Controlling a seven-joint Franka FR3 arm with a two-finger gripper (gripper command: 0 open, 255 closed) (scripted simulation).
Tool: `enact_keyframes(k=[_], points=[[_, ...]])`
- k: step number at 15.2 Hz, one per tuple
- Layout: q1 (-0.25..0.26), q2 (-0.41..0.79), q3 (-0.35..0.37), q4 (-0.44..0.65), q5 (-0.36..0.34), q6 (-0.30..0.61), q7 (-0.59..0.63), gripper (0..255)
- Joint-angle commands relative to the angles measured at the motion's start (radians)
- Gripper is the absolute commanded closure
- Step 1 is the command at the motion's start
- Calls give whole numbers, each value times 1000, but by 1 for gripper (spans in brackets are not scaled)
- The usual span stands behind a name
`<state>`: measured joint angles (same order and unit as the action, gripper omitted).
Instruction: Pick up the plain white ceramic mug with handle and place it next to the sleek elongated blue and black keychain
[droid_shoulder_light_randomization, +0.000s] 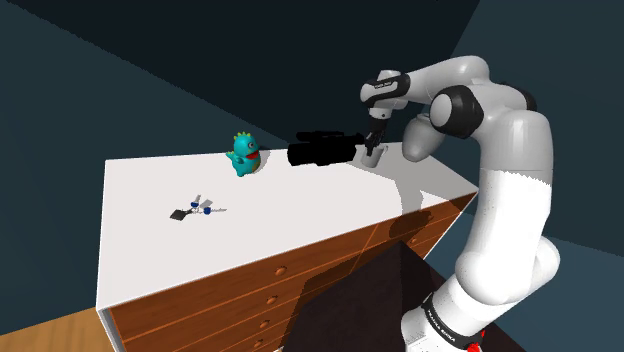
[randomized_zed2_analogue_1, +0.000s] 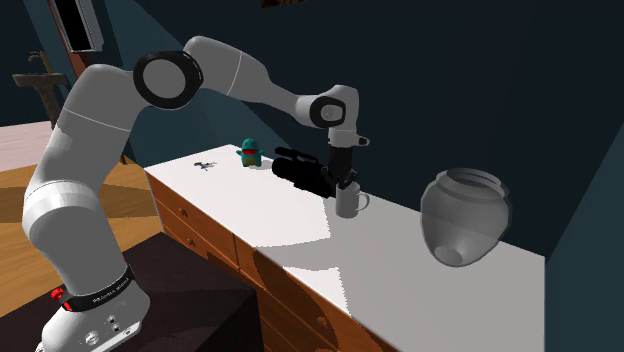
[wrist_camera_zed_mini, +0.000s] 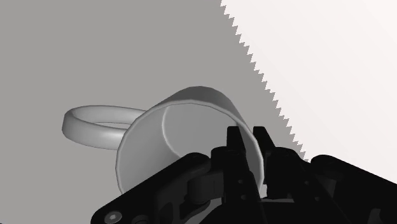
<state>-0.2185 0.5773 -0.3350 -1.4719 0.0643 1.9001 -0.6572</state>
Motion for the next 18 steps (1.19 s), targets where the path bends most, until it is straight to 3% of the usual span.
enact_keyframes(k=[1,18], points=[[0,-5,-1,6,-1,-11,0,255],[-5,-51,-12,165,-15,-213,-7,255]])
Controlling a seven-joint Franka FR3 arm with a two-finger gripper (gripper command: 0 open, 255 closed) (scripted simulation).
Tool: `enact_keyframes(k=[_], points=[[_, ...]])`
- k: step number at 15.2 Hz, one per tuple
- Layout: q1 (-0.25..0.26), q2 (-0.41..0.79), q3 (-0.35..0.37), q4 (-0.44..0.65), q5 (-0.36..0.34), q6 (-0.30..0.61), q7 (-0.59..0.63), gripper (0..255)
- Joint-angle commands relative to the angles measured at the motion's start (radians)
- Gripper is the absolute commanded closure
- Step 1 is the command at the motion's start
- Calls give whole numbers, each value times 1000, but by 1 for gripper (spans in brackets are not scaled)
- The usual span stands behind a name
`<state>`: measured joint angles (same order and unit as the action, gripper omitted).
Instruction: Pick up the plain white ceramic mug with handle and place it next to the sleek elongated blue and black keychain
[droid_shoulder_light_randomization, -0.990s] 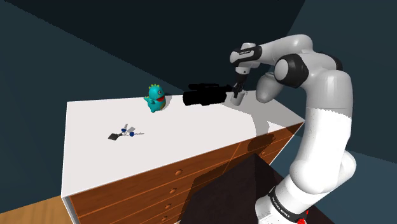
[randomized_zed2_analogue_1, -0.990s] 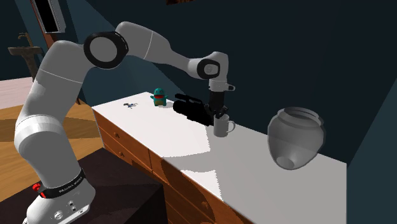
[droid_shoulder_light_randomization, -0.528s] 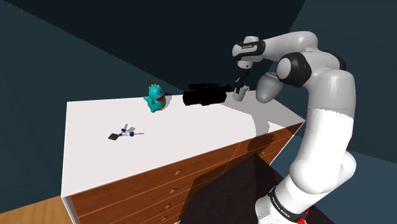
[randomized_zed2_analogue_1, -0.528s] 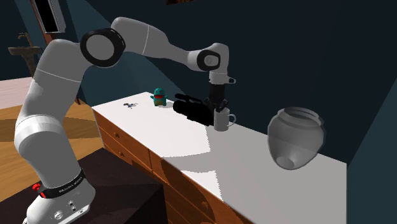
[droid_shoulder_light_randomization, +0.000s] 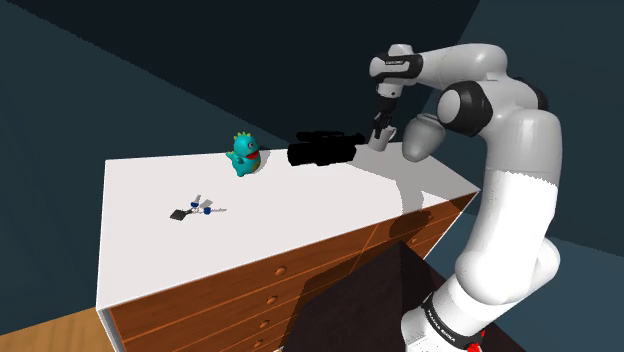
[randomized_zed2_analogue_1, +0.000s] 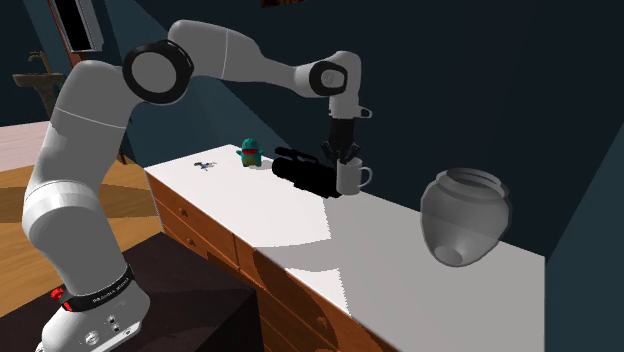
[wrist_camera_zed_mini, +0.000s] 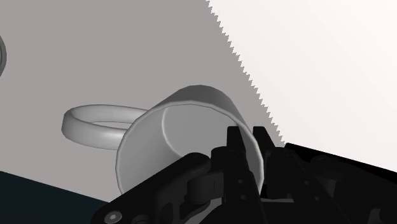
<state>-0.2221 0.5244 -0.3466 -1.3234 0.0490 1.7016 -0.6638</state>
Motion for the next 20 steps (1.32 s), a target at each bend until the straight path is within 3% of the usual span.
enact_keyframes(k=[1,16,20], points=[[-2,1,-1,29,0,-28,-1,255],[-29,31,-3,270,7,-237,-15,255],[68,-123,4,37,-33,-162,64,255]])
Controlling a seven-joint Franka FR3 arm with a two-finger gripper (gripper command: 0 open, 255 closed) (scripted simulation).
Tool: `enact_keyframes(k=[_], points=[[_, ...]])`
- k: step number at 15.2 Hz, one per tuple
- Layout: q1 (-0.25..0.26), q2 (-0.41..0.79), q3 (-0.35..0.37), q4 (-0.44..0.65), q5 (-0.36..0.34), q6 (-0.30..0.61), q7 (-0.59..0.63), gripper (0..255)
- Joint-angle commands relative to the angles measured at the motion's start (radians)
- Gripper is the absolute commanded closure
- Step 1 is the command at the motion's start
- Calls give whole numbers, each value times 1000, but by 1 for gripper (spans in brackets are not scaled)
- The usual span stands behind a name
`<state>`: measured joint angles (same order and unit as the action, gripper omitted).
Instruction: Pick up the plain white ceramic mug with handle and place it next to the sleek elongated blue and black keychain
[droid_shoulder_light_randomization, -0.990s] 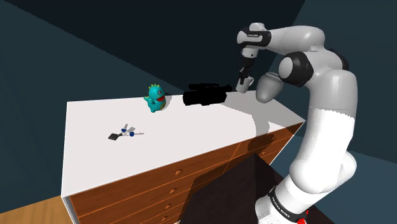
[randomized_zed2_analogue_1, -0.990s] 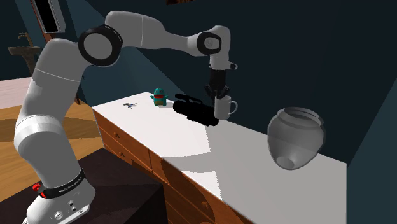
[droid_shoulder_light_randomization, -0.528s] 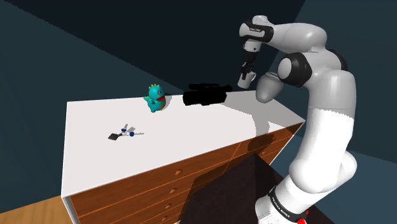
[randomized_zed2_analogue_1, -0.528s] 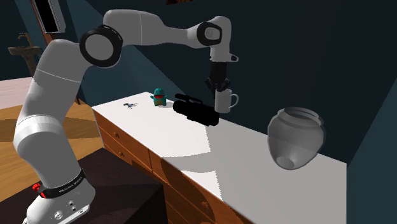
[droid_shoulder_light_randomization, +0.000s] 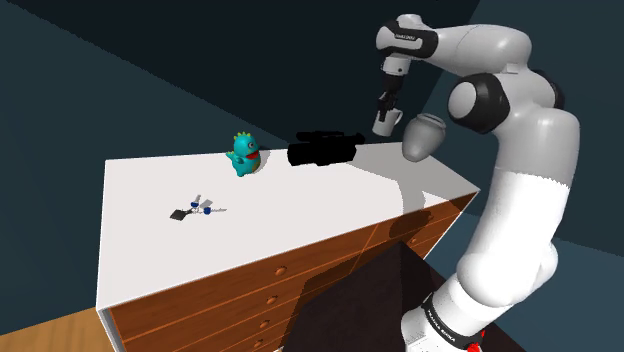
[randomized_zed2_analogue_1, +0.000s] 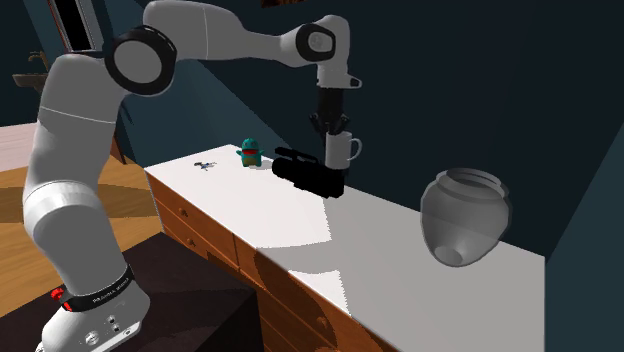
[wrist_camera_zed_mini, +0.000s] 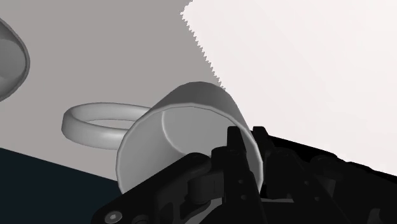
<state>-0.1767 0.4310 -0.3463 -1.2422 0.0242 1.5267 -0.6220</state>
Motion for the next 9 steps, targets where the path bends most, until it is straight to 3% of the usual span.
enact_keyframes(k=[1,9], points=[[43,-62,7,-90,-17,26,44,255],[181,-270,61,-364,-68,87,227,255]])
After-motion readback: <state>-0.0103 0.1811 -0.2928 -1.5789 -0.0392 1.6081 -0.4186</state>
